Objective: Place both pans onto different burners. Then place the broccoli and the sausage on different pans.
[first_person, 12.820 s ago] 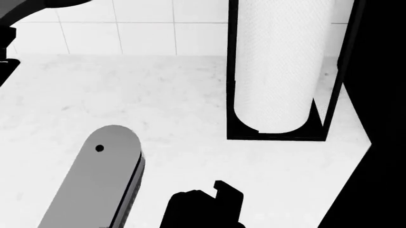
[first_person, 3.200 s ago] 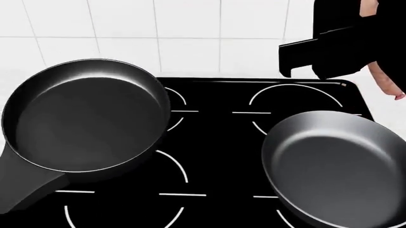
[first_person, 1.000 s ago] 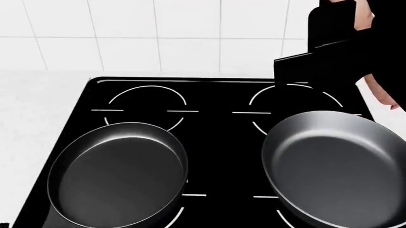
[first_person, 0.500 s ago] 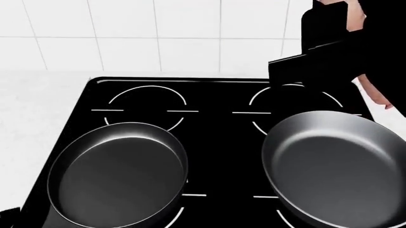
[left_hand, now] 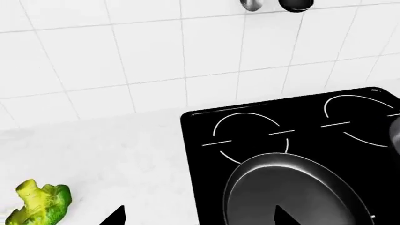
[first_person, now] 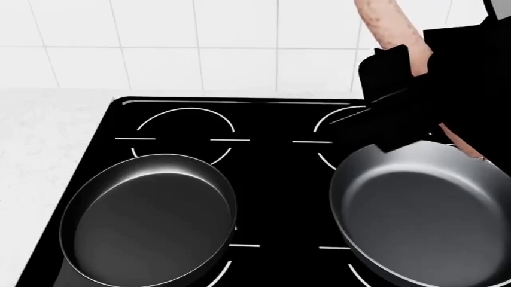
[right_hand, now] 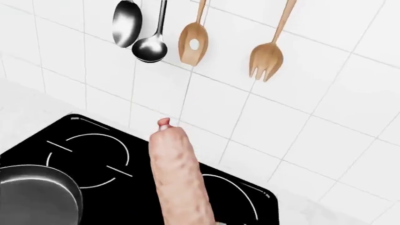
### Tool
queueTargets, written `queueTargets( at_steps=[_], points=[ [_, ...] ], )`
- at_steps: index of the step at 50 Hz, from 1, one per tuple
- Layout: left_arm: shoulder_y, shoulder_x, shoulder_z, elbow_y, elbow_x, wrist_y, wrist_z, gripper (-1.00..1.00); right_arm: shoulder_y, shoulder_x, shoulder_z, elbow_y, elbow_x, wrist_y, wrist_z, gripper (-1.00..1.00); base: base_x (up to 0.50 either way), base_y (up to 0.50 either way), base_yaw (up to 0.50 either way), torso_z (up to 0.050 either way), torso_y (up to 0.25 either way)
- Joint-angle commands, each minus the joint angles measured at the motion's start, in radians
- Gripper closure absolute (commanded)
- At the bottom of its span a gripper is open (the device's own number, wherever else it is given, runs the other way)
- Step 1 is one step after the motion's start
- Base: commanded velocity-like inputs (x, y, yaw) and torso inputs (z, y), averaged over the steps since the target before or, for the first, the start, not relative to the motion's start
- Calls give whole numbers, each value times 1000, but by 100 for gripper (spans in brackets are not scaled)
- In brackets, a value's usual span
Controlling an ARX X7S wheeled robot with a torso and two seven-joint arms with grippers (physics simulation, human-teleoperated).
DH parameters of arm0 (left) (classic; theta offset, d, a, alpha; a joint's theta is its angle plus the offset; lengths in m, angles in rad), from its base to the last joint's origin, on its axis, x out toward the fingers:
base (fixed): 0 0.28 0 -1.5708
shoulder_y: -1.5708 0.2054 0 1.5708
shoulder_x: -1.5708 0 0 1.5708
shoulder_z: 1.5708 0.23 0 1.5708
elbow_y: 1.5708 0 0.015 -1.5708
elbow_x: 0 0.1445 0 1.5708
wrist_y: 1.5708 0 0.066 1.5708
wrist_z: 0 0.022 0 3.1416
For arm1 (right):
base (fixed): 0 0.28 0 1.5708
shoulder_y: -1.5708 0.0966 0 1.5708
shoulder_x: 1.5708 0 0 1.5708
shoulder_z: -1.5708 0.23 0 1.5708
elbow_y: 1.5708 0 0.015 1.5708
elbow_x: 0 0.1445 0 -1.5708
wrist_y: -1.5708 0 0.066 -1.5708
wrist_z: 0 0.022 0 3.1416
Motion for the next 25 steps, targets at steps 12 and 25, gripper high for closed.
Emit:
queueTargets(
  at_steps=[12, 25],
  points=[
    [2, 43, -50, -105, 155, 28, 60, -100, 65, -80, -76, 138, -105, 193, -164, 100, 0, 0, 0, 0, 0],
    [7, 29, -61, -78, 115, 42, 49, -100, 66, -121, -132, 208, -216, 247, -284, 100, 0, 0, 0, 0, 0]
  ],
)
